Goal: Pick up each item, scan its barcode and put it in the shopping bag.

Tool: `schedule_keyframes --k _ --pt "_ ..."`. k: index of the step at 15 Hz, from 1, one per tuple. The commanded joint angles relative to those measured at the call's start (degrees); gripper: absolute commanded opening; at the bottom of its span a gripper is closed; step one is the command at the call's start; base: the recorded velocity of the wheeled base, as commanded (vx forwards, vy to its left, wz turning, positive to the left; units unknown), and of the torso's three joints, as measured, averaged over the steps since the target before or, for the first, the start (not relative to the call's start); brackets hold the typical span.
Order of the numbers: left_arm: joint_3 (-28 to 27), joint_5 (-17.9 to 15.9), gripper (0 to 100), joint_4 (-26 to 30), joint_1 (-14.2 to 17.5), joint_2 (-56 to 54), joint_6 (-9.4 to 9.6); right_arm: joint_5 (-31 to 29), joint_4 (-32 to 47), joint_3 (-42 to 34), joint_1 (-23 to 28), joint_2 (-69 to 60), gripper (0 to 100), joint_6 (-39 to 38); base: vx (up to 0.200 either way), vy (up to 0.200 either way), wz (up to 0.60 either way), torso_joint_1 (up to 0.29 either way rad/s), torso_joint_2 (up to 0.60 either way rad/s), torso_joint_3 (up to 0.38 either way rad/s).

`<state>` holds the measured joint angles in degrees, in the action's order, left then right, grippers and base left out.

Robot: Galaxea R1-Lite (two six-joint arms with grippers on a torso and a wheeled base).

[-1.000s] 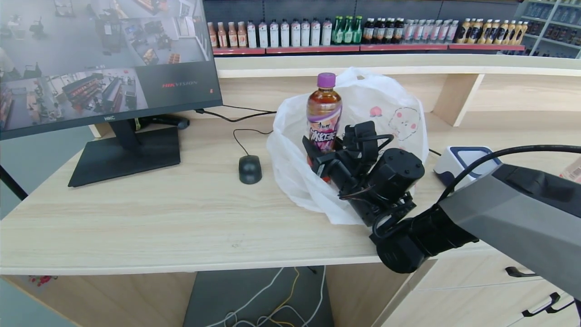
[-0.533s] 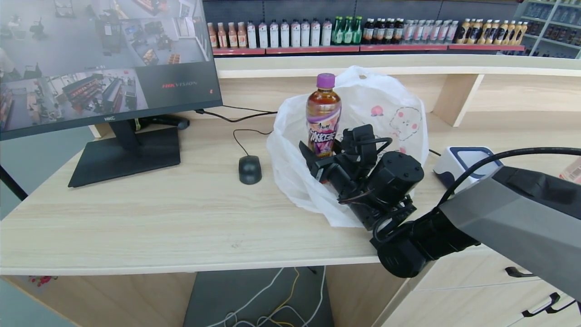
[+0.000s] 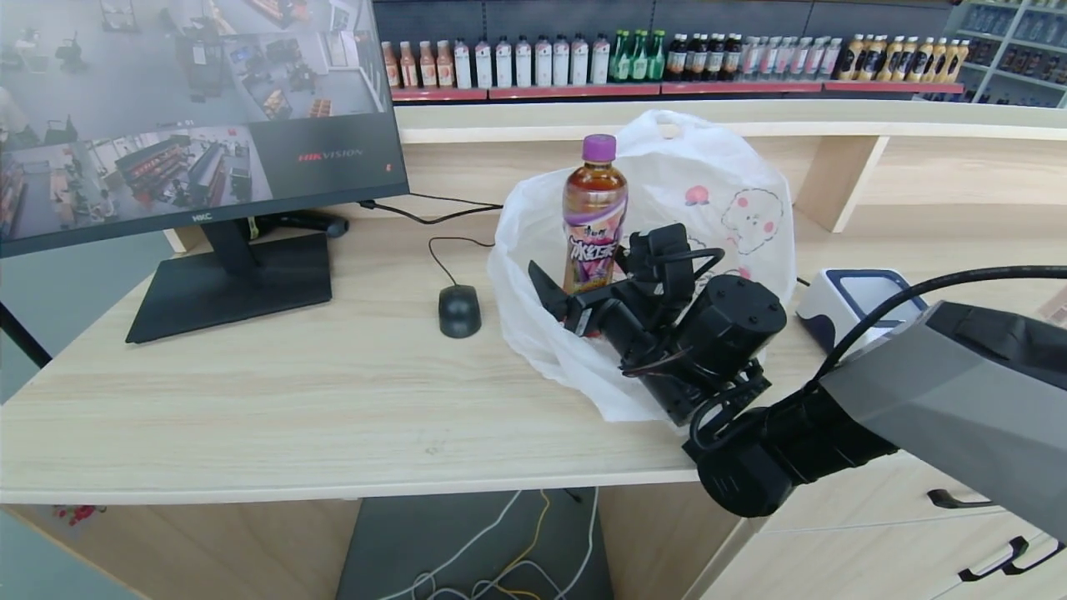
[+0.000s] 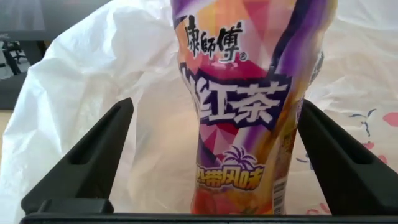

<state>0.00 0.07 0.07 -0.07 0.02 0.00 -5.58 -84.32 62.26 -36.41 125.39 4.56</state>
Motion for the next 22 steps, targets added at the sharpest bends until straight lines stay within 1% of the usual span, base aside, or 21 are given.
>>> schedule_keyframes --k 1,5,6,8,11,15,22 --pt "0.0 0.0 100 0.0 0.0 0.0 0.0 0.0 0.0 -2.2 -0.1 -3.8 100 0.0 0.0 0.0 0.0 0.0 0.0 0.0" --pt "0.0 0.0 100 0.0 0.0 0.0 0.0 0.0 0.7 -6.8 -0.6 -9.1 100 0.2 0.0 0.0 0.0 0.0 0.0 0.0" --pt "0.0 0.0 100 0.0 0.1 0.0 0.0 0.0 0.9 -10.1 -0.8 -12.3 100 0.2 0.0 0.0 0.0 0.0 0.0 0.0" --pt "0.0 0.0 100 0.0 0.1 0.0 0.0 0.0 -0.6 -12.5 -0.7 -15.1 100 0.1 0.0 0.0 0.0 0.0 0.0 0.0" --pt "0.0 0.0 100 0.0 0.1 0.0 -0.09 0.5 -5.2 -19.5 -0.9 -18.7 100 -0.2 0.0 0.0 0.0 0.0 0.0 0.0" --pt "0.0 0.0 100 0.0 0.0 0.0 -0.18 0.1 -5.7 -18.0 -0.8 -19.8 100 -1.7 -0.2 0.0 0.0 0.004 0.0 0.001" --pt "0.0 0.0 100 0.0 0.1 0.0 0.0 0.0 -5.7 -18.0 -0.9 -19.1 100 -3.0 0.0 0.0 0.0 0.0 0.0 0.0"
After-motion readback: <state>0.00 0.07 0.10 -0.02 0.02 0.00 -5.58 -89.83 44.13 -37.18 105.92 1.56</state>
